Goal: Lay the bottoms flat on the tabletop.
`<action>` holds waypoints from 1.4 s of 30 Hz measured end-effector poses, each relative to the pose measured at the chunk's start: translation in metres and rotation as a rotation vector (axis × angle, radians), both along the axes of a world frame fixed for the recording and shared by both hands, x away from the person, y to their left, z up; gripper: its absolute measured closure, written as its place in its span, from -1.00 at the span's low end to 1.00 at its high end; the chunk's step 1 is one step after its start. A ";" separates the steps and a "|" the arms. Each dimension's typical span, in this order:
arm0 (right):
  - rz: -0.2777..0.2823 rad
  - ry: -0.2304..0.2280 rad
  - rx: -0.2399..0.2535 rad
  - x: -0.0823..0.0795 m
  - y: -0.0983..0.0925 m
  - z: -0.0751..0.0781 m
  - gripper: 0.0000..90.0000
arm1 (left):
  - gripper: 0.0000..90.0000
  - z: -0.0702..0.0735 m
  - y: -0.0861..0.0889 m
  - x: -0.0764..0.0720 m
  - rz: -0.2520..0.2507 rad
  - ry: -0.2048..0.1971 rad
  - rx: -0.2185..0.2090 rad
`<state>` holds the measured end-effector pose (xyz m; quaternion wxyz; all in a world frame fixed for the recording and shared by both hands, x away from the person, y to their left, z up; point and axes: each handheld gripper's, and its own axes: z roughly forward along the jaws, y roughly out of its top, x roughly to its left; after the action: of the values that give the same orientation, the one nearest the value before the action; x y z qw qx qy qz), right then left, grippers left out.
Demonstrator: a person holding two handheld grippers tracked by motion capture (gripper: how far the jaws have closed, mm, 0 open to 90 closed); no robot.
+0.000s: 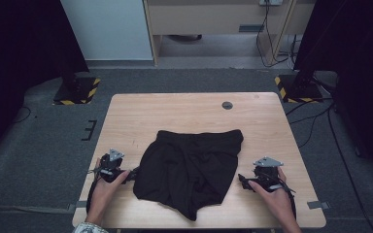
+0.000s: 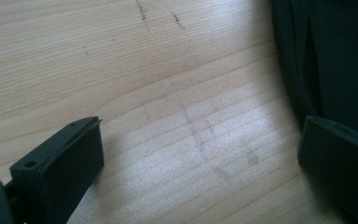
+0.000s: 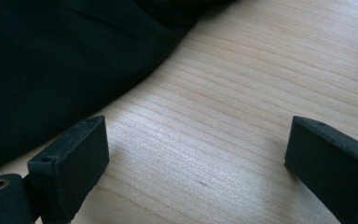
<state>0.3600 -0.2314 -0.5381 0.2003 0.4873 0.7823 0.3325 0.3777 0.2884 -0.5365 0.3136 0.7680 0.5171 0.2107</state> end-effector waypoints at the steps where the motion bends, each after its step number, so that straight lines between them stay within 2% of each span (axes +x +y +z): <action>1: 0.000 0.000 0.000 0.000 0.000 0.000 -0.86 | -0.98 0.000 0.000 0.000 0.000 0.000 0.000; 3: -0.005 -0.002 -0.001 0.000 0.000 0.000 -0.84 | -0.87 0.002 0.000 -0.002 0.014 -0.006 -0.005; 6: -0.009 -0.016 0.010 -0.001 0.000 0.002 -0.52 | -0.87 0.013 -0.002 -0.009 0.007 -0.046 -0.035; 7: -0.009 -0.016 0.010 -0.001 0.000 0.002 -0.52 | -0.87 0.013 -0.002 -0.009 0.007 -0.046 -0.035; 8: -0.005 -0.009 0.048 -0.002 0.003 0.006 -0.29 | -0.87 0.017 -0.004 -0.012 -0.003 -0.065 -0.039; 9: -0.005 -0.009 0.048 -0.002 0.003 0.006 -0.29 | -0.87 0.021 -0.007 -0.014 -0.010 -0.084 -0.040; 10: 0.024 -0.016 0.059 -0.004 0.010 0.011 -0.18 | -0.87 0.024 -0.014 -0.018 -0.035 -0.099 -0.039; 12: 0.046 -0.010 0.049 -0.006 0.020 0.019 -0.10 | -0.86 0.025 -0.018 -0.019 -0.047 -0.100 -0.039; 13: 0.062 -0.012 0.058 -0.007 0.025 0.023 -0.05 | -0.86 0.026 -0.028 -0.021 -0.084 -0.100 -0.035; 14: 0.062 -0.012 0.058 -0.007 0.025 0.023 -0.05 | -0.86 0.026 -0.028 -0.021 -0.084 -0.100 -0.035; 17: 0.129 -0.004 0.074 -0.007 0.047 0.040 0.14 | -0.85 0.023 -0.043 -0.021 -0.131 -0.084 0.000; 19: 0.144 -0.008 0.067 -0.006 0.053 0.043 0.15 | -0.85 0.021 -0.045 -0.021 -0.140 -0.079 0.008; 20: 0.173 0.001 0.069 -0.001 0.065 0.049 0.11 | -0.85 0.018 -0.048 -0.020 -0.151 -0.064 0.017; 21: 0.173 0.001 0.069 -0.001 0.065 0.049 0.11 | -0.85 0.018 -0.048 -0.020 -0.151 -0.064 0.017; 22: 0.199 0.008 0.065 0.005 0.079 0.053 0.00 | -0.85 0.017 -0.050 -0.020 -0.157 -0.058 0.015; 23: 0.199 0.008 0.065 0.005 0.079 0.053 0.00 | -0.85 0.016 -0.051 -0.020 -0.164 -0.052 0.013; 24: 0.221 0.023 0.064 0.009 0.092 0.056 -0.13 | -0.86 0.014 -0.052 -0.020 -0.174 -0.043 0.021; 26: 0.230 0.027 0.062 0.011 0.098 0.057 -0.20 | -0.86 0.013 -0.052 -0.020 -0.177 -0.043 0.019; 28: 0.261 0.030 0.054 0.014 0.117 0.060 -0.39 | -0.87 0.011 -0.053 -0.018 -0.182 -0.033 0.023; 29: 0.261 0.030 0.054 0.014 0.117 0.060 -0.39 | -0.87 0.011 -0.053 -0.018 -0.182 -0.033 0.023; 32: 0.279 0.032 0.053 0.019 0.137 0.061 -0.47 | -0.87 0.008 -0.056 -0.017 -0.201 -0.020 0.038; 33: 0.279 0.032 0.053 0.019 0.137 0.061 -0.47 | -0.87 0.008 -0.056 -0.017 -0.201 -0.020 0.038; 36: 0.298 0.030 0.025 0.025 0.158 0.058 -0.46 | -0.88 0.005 -0.058 -0.016 -0.211 -0.007 0.041; 38: 0.310 0.032 0.023 0.026 0.163 0.057 -0.44 | -0.88 0.005 -0.058 -0.016 -0.213 -0.008 0.041; 39: 0.314 0.032 0.016 0.027 0.168 0.056 -0.35 | -0.88 0.005 -0.058 -0.016 -0.212 -0.007 0.036; 41: 0.329 0.025 -0.013 0.029 0.174 0.054 -0.01 | -0.88 0.004 -0.057 -0.016 -0.211 -0.002 0.029; 42: 0.338 0.032 -0.020 0.031 0.178 0.052 0.40 | -0.88 0.004 -0.057 -0.015 -0.210 -0.001 0.025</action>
<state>0.3906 -0.0538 -0.4863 0.1335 0.3519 0.8594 0.3460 0.3624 0.2317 -0.5324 0.3246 0.8219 0.4307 0.1834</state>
